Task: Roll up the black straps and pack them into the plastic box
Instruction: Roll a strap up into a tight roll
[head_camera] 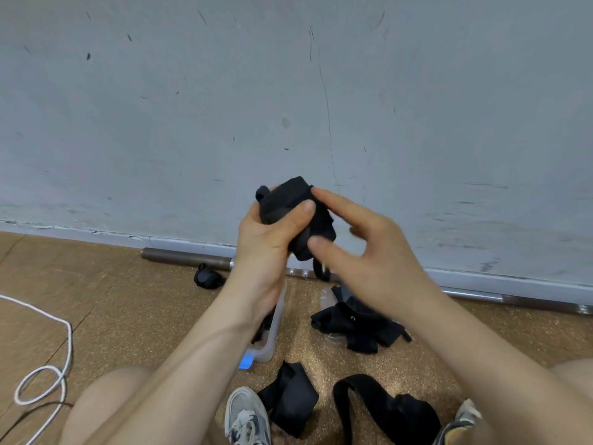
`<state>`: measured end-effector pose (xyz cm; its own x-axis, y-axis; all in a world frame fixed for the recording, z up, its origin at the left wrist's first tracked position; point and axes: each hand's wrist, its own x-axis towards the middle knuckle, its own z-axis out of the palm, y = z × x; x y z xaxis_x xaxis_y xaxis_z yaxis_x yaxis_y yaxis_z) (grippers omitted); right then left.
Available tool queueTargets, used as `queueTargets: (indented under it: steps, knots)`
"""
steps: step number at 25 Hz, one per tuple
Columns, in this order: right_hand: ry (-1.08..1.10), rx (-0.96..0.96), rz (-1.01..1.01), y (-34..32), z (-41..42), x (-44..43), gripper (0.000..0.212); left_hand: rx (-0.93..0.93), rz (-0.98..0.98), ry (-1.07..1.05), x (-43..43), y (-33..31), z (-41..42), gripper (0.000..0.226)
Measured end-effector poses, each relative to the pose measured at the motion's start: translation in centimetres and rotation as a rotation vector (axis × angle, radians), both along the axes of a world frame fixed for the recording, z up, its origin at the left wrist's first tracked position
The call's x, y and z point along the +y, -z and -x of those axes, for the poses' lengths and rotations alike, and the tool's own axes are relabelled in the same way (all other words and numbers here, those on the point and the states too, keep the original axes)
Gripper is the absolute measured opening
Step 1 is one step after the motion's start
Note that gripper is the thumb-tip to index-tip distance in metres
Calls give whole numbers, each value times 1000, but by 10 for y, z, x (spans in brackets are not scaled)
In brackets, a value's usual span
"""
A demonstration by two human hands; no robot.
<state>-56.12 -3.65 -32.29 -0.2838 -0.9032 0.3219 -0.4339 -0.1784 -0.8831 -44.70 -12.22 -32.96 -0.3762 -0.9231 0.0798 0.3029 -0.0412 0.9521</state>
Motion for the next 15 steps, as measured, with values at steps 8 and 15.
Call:
queueTargets:
  steps: [8, 15]
  knots:
    - [-118, -323, -177, 0, 10, -6, 56, -836, 726, 193, 2, -8, -13, 130]
    - [-133, -343, -92, -25, -17, -24, 25, -611, 531, 113, -8, -33, -52, 59]
